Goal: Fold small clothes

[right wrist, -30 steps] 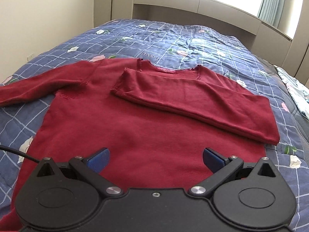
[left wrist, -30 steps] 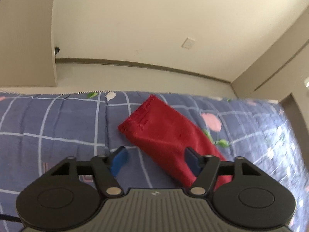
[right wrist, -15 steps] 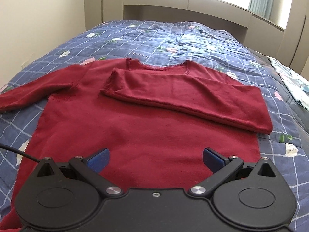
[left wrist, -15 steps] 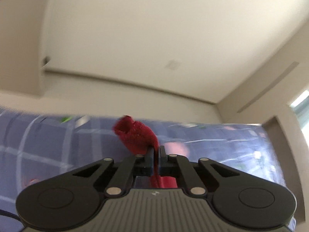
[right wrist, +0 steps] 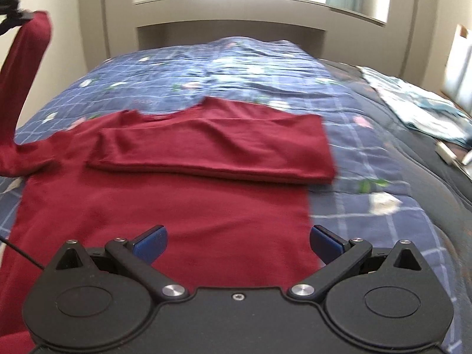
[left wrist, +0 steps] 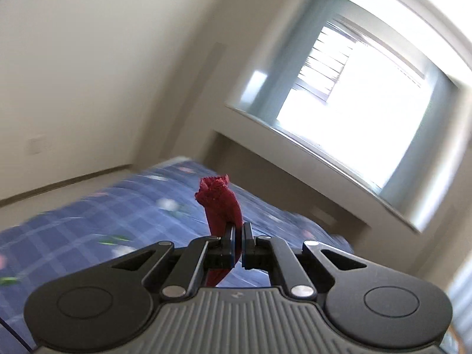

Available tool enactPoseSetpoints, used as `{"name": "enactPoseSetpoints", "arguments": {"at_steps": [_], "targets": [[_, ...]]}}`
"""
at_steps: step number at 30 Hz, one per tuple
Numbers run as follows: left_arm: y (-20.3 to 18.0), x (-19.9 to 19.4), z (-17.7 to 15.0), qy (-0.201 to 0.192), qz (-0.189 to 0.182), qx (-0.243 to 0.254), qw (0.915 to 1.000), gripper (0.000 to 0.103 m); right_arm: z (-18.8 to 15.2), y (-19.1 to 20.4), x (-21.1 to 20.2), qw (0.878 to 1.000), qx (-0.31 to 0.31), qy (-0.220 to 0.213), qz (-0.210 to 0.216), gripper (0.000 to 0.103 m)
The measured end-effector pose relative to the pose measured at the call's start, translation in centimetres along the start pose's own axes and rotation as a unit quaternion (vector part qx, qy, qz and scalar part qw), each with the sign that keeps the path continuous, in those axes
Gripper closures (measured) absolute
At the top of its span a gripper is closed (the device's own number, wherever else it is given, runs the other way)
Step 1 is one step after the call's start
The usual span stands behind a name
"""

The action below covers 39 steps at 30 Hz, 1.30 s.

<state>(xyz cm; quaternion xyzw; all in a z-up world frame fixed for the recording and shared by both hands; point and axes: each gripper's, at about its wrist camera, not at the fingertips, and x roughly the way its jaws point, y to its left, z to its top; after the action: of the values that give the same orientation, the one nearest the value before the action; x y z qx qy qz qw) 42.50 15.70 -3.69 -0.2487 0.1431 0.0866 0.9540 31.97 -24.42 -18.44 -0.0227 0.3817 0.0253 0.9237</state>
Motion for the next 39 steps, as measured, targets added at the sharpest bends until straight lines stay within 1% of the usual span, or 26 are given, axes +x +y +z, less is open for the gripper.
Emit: {"name": "enactPoseSetpoints", "arguments": {"at_steps": [3, 6, 8, 10, 11, 14, 15, 17, 19, 20, 22, 23, 24, 25, 26, 27, 28, 29, 31, 32, 34, 35, 36, 39], "targets": [[-5.0, 1.8, -3.2, 0.031, -0.039, 0.048, 0.9976, 0.101, -0.5, -2.6, -0.1, 1.000, 0.017, 0.002, -0.013, 0.001], [-8.9, 3.4, -7.4, 0.066, -0.069, 0.089, 0.9915, 0.101, -1.0, -5.1, 0.0, 0.999, 0.026, 0.004, -0.026, 0.001], [-11.1, 4.1, -10.4, 0.093, -0.082, 0.110, 0.9861, 0.101, -1.3, -6.6, 0.1, 0.999, 0.031, 0.006, -0.034, 0.001], [-12.7, 4.7, -13.6, 0.121, -0.090, 0.135, 0.9792, 0.101, -1.7, -7.8, 0.2, 0.999, 0.036, 0.008, -0.038, 0.001], [-13.5, 4.9, -15.3, 0.138, -0.095, 0.150, 0.9744, 0.101, -1.8, -8.4, 0.3, 0.998, 0.038, 0.009, -0.040, 0.001], [-15.4, 4.9, -19.6, 0.178, -0.098, 0.182, 0.9621, 0.100, -2.1, -9.6, 0.6, 0.998, 0.043, 0.010, -0.043, 0.001], [-15.7, 4.5, -20.8, 0.187, -0.100, 0.187, 0.9593, 0.100, -2.2, -10.0, 0.7, 0.998, 0.044, 0.011, -0.043, 0.001], [-16.5, 3.9, -22.2, 0.205, -0.099, 0.196, 0.9537, 0.100, -2.2, -10.4, 1.0, 0.998, 0.044, 0.013, -0.043, 0.001], [-16.7, 3.7, -23.3, 0.219, -0.095, 0.201, 0.9501, 0.100, -2.1, -10.7, 1.2, 0.998, 0.044, 0.013, -0.042, 0.001], [-16.8, 3.6, -23.5, 0.229, -0.094, 0.200, 0.9480, 0.100, -2.1, -10.8, 1.4, 0.998, 0.044, 0.014, -0.041, 0.001], [-16.6, 4.1, -23.3, 0.245, -0.094, 0.195, 0.9451, 0.095, -1.8, -10.8, 1.7, 0.998, 0.042, 0.015, -0.038, 0.001], [-16.5, 4.2, -23.5, 0.253, -0.095, 0.190, 0.9439, 0.092, -1.7, -10.8, 1.8, 0.998, 0.041, 0.015, -0.036, 0.001], [-16.5, 4.1, -23.2, 0.257, -0.096, 0.187, 0.9432, 0.082, -1.5, -10.8, 1.8, 0.999, 0.040, 0.014, -0.035, 0.001], [-16.5, 3.6, -23.2, 0.259, -0.097, 0.185, 0.9429, 0.068, -1.3, -10.7, 2.0, 0.999, 0.038, 0.013, -0.033, 0.001], [-16.4, 3.4, -23.1, 0.260, -0.099, 0.185, 0.9426, 0.059, -1.1, -10.7, 2.1, 0.999, 0.036, 0.012, -0.030, 0.001], [-16.3, 3.2, -23.0, 0.259, -0.098, 0.184, 0.9431, 0.046, -0.9, -10.5, 2.2, 0.999, 0.034, 0.010, -0.028, 0.001], [-16.1, 3.0, -22.9, 0.256, -0.098, 0.183, 0.9443, 0.039, -0.7, -10.4, 2.3, 0.999, 0.033, 0.009, -0.025, 0.001], [-16.0, 2.8, -22.6, 0.256, -0.101, 0.181, 0.9443, 0.036, -0.5, -10.2, 2.5, 0.999, 0.032, 0.008, -0.022, 0.001], [-15.4, 2.5, -22.0, 0.261, -0.103, 0.173, 0.9441, 0.024, 0.2, -9.9, 2.7, 1.000, 0.028, 0.001, -0.011, 0.001], [-15.2, 2.3, -21.7, 0.262, -0.100, 0.169, 0.9449, 0.020, 0.5, -9.7, 2.9, 1.000, 0.028, -0.002, -0.003, 0.001], [-14.3, 1.7, -20.9, 0.256, -0.085, 0.161, 0.9493, 0.009, 1.4, -9.2, 3.2, 0.999, 0.028, -0.008, 0.016, 0.001], [-13.7, 1.4, -20.4, 0.251, -0.072, 0.160, 0.9519, 0.006, 2.0, -9.0, 3.4, 0.999, 0.030, -0.008, 0.031, 0.001], [-13.0, 1.1, -19.9, 0.246, -0.056, 0.160, 0.9544, 0.000, 2.5, -8.7, 3.7, 0.998, 0.032, -0.006, 0.047, 0.001], [-10.6, 0.2, -18.2, 0.230, -0.005, 0.161, 0.9596, 0.000, 4.5, -7.6, 4.7, 0.995, 0.039, -0.006, 0.095, 0.001]]}}
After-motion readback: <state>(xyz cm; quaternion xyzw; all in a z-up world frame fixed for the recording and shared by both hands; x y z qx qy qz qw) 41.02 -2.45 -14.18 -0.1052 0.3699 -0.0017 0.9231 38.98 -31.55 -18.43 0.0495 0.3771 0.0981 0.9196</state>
